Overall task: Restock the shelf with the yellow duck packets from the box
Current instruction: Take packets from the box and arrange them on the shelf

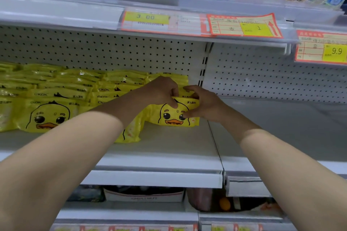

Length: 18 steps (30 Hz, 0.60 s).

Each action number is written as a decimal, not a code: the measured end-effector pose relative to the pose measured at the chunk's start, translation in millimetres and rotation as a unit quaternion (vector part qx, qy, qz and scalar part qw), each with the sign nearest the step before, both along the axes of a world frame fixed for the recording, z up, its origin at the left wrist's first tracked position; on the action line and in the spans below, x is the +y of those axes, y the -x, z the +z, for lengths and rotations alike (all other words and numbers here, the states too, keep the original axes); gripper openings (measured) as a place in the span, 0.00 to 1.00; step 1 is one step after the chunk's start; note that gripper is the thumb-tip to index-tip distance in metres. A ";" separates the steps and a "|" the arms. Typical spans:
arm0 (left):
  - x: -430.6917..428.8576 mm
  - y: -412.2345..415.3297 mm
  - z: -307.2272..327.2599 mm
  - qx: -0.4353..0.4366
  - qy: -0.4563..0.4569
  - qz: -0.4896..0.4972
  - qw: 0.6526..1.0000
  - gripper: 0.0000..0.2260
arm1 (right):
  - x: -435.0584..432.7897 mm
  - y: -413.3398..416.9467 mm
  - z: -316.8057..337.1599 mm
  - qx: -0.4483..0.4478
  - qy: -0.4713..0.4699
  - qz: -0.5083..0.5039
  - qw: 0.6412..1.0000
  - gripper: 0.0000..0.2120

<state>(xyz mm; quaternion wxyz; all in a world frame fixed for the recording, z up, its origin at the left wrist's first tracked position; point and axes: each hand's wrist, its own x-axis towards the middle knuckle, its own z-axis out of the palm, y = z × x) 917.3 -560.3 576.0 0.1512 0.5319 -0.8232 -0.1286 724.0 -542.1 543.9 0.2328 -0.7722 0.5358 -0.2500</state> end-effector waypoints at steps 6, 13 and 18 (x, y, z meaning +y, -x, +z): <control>2.4 0.2 -1.0 -0.043 0.017 0.015 0.999 0.14 | -9.6 -9.1 -11.5 0.030 0.064 -0.025 0.997 0.49; 16.8 6.3 -8.2 -0.064 0.073 0.074 0.993 0.18 | -6.4 -6.4 -12.8 0.099 0.098 -0.068 0.988 0.51; 37.6 1.0 -9.4 -0.041 0.104 0.118 0.987 0.25 | 0.8 -5.3 1.1 0.088 0.130 -0.092 0.983 0.45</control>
